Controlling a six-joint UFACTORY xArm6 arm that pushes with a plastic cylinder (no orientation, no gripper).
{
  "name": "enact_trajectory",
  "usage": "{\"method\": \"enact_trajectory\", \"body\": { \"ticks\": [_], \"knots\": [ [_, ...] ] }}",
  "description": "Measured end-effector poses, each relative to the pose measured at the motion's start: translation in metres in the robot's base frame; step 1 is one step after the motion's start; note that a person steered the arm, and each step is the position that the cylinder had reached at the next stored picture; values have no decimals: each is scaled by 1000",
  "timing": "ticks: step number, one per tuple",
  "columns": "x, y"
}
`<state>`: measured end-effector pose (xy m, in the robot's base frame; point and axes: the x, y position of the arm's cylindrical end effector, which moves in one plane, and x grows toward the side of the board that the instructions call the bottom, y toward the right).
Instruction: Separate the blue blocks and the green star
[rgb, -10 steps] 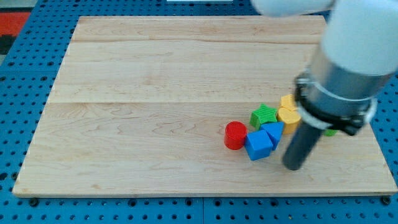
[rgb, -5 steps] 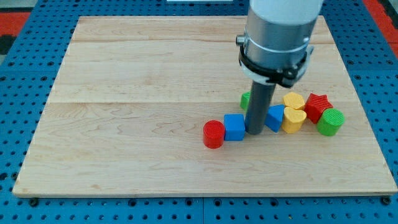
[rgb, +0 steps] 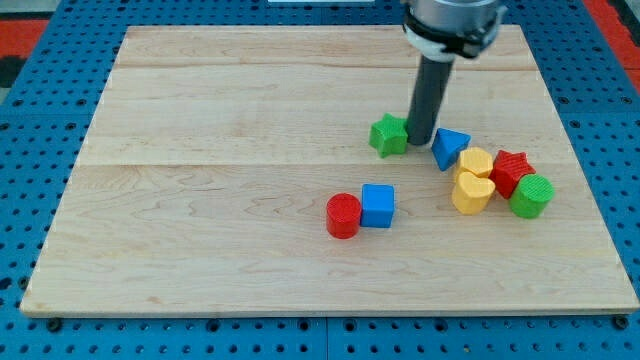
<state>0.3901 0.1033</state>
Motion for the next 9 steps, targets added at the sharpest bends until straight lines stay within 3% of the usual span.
{"method": "enact_trajectory", "body": {
  "ticks": [1,2,3,6,8,9],
  "knots": [
    [19,-31],
    [54,2],
    [54,36],
    [-14,61],
    [82,-76],
    [65,-123]
  ]
}}
